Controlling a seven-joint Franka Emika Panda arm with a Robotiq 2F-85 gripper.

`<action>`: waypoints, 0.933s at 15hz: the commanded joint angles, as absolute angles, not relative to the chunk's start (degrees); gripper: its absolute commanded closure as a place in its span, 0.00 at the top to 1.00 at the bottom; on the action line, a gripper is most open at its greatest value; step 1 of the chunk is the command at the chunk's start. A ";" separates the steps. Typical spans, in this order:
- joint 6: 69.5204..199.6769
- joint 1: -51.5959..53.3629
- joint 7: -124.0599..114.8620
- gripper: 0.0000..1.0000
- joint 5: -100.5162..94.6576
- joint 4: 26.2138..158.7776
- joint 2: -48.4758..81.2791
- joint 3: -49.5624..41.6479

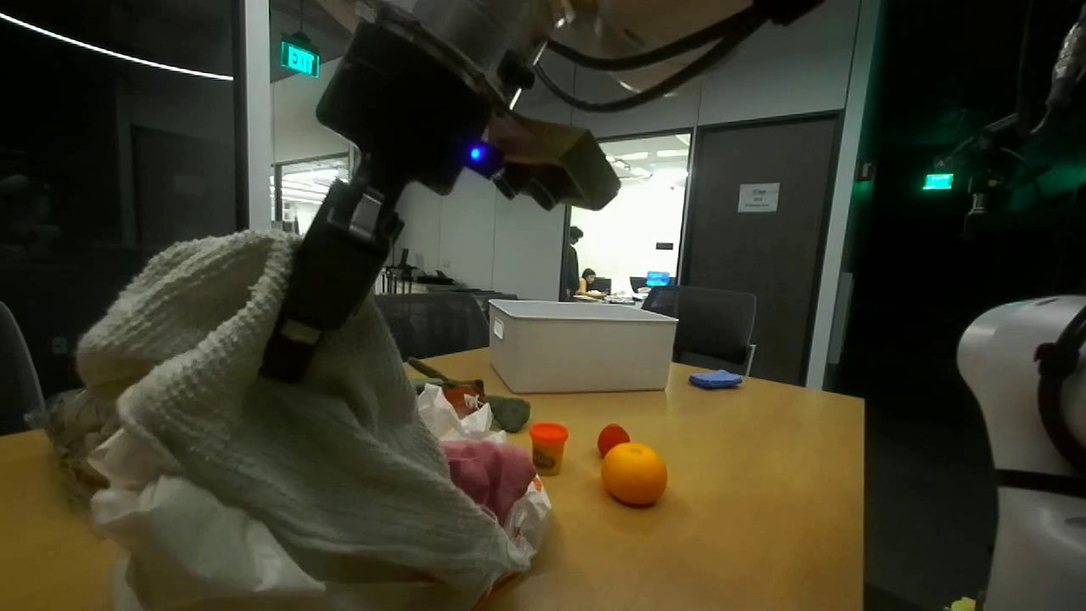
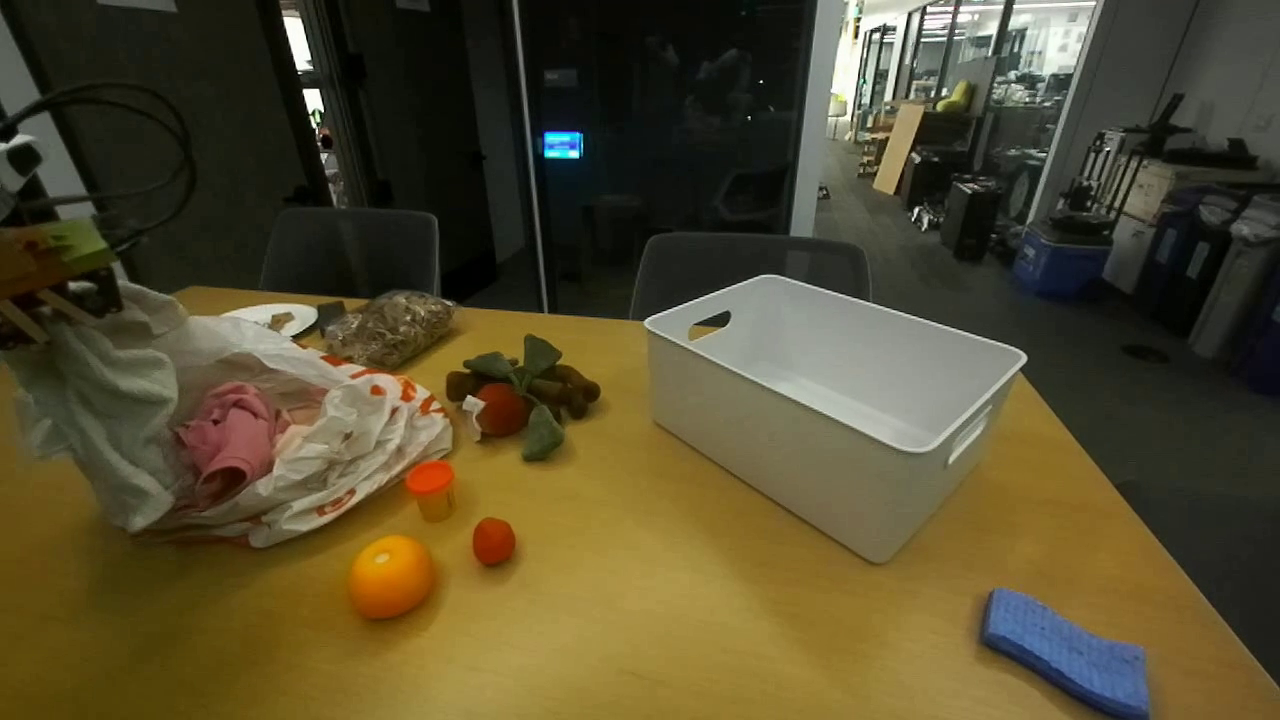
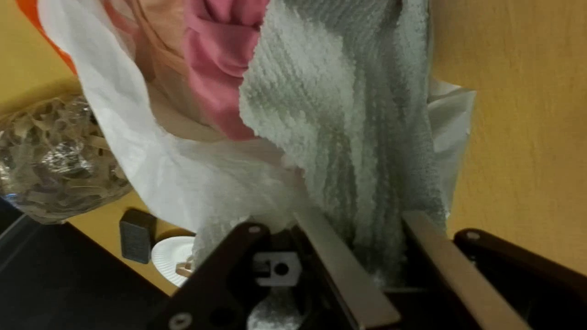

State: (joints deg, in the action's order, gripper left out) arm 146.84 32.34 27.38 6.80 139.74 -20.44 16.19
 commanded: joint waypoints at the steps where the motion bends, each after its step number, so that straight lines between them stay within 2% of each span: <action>1: 153.26 35.56 30.68 0.05 10.93 144.72 -21.82 14.12; 8: 166.67 29.86 28.88 0.05 0.08 151.81 -22.39 11.39; 14: 171.83 24.66 27.73 0.05 -8.64 154.62 -23.22 10.61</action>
